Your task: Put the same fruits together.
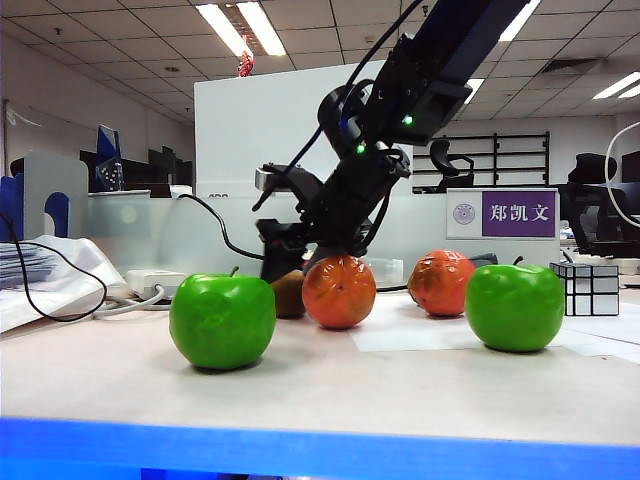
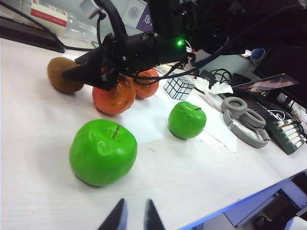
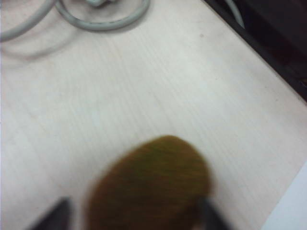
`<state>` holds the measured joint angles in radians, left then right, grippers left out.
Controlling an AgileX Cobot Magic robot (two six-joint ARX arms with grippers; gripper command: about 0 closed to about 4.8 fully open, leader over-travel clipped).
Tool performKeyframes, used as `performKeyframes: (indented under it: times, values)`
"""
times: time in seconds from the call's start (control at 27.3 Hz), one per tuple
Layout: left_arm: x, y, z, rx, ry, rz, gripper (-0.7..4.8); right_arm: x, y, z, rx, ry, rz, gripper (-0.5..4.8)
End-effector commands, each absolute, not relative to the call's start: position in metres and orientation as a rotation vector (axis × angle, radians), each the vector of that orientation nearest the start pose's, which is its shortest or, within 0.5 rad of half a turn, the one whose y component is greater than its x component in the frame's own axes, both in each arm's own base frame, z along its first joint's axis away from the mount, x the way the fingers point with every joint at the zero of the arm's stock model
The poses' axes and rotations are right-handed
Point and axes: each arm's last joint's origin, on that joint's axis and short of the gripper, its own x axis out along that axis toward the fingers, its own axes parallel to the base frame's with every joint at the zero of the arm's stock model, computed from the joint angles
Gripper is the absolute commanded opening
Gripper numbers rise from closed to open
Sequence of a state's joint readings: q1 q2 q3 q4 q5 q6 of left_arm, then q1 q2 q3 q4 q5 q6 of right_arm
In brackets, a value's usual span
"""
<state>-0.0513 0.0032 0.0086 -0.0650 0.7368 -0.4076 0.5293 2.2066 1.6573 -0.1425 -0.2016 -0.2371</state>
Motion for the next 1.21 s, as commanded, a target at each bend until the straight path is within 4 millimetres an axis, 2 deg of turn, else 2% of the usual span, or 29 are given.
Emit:
performKeyframes:
  times: [0.04, 0.22, 0.29, 0.37, 0.66, 0.81, 1.02, 1.21]
  values:
    - [0.088, -0.024, 0.162, -0.395, 0.203, -0.769, 0.62, 0.422, 0.255, 0.181, -0.334, 0.588, 0.784, 1.31]
    - [0.088, -0.024, 0.162, -0.395, 0.203, -0.768, 0.62, 0.423, 0.256, 0.182, -0.332, 0.576, 0.784, 1.03]
    - [0.088, -0.024, 0.162, -0.395, 0.203, -0.768, 0.62, 0.422, 0.256, 0.182, -0.332, 0.577, 0.784, 1.38]
    - [0.088, -0.024, 0.162, -0.395, 0.203, -0.768, 0.62, 0.423, 0.256, 0.182, -0.331, 0.574, 0.785, 2.16]
    - [0.088, -0.024, 0.162, -0.396, 0.205, -0.768, 0.62, 0.423, 0.261, 0.176, -0.33, 0.562, 0.795, 2.26]
    - [0.088, -0.024, 0.162, -0.396, 0.204, -0.768, 0.62, 0.425, 0.268, 0.167, -0.323, 0.574, 0.801, 2.82]
    - [0.088, -0.024, 0.161, -0.398, 0.212, -0.767, 0.62, 0.43, 0.282, 0.164, -0.306, 0.566, 0.809, 2.83]
    - [0.088, -0.024, 0.161, -0.399, 0.213, -0.77, 0.62, 0.433, 0.284, 0.165, -0.308, 0.564, 0.799, 2.77]
